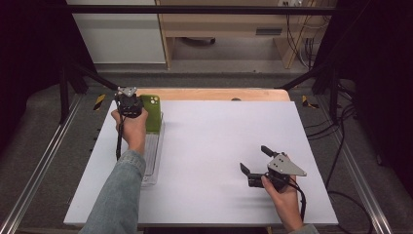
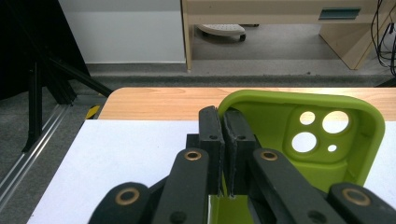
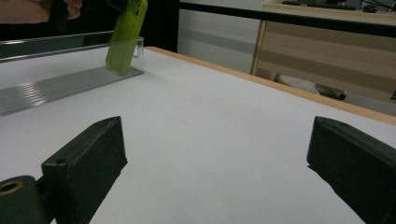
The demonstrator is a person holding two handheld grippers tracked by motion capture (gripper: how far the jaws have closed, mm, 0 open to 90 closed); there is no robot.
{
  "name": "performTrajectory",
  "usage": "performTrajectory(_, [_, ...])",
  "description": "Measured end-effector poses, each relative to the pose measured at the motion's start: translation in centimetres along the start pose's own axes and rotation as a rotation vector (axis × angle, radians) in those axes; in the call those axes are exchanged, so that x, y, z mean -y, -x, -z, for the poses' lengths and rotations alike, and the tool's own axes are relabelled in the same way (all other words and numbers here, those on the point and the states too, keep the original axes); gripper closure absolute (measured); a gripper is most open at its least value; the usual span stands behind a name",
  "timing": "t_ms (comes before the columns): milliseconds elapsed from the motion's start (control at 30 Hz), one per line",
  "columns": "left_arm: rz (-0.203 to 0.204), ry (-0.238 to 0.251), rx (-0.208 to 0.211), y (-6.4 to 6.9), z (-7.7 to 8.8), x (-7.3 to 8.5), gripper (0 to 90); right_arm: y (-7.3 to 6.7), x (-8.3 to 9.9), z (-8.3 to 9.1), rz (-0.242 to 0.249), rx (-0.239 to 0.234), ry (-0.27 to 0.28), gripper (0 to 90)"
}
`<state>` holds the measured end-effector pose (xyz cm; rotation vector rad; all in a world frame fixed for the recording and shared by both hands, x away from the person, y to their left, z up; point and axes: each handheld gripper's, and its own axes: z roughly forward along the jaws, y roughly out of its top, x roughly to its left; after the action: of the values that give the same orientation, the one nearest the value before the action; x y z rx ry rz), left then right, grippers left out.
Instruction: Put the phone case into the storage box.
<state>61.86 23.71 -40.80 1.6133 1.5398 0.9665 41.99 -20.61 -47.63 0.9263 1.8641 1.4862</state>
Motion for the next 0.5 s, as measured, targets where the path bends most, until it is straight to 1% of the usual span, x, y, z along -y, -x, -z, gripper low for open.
performTrajectory(67, [0.004, 0.000, 0.000, 0.03, -0.02, 0.00, 87.0, 0.00, 0.00, 0.00, 0.000, -0.001, -0.001, 4.8])
performTrajectory(200, [-0.002, -0.001, -0.003, 0.06, 0.00, -0.01, 86.3, -0.02, 0.01, -0.02, 0.001, -0.002, -0.002, 4.8])
performTrajectory(233, [-0.012, 0.000, -0.013, 0.10, 0.04, -0.01, 84.3, -0.01, 0.01, -0.01, 0.001, -0.001, -0.002, 4.8])
performTrajectory(300, [-0.033, 0.006, -0.019, 0.19, 0.15, 0.00, 79.2, 0.04, -0.01, 0.01, 0.000, 0.000, 0.001, 4.8])
performTrajectory(367, [-0.039, 0.012, -0.023, 0.25, 0.28, 0.00, 73.6, 0.04, -0.01, 0.02, 0.000, 0.001, 0.001, 4.8])
performTrajectory(433, [-0.039, 0.008, -0.021, 0.26, 0.31, -0.01, 66.0, -0.01, -0.01, 0.01, 0.001, 0.000, 0.001, 4.8])
performTrajectory(500, [-0.044, 0.014, -0.021, 0.30, 0.39, -0.03, 61.8, -0.03, -0.01, 0.02, 0.001, 0.000, -0.001, 4.8])
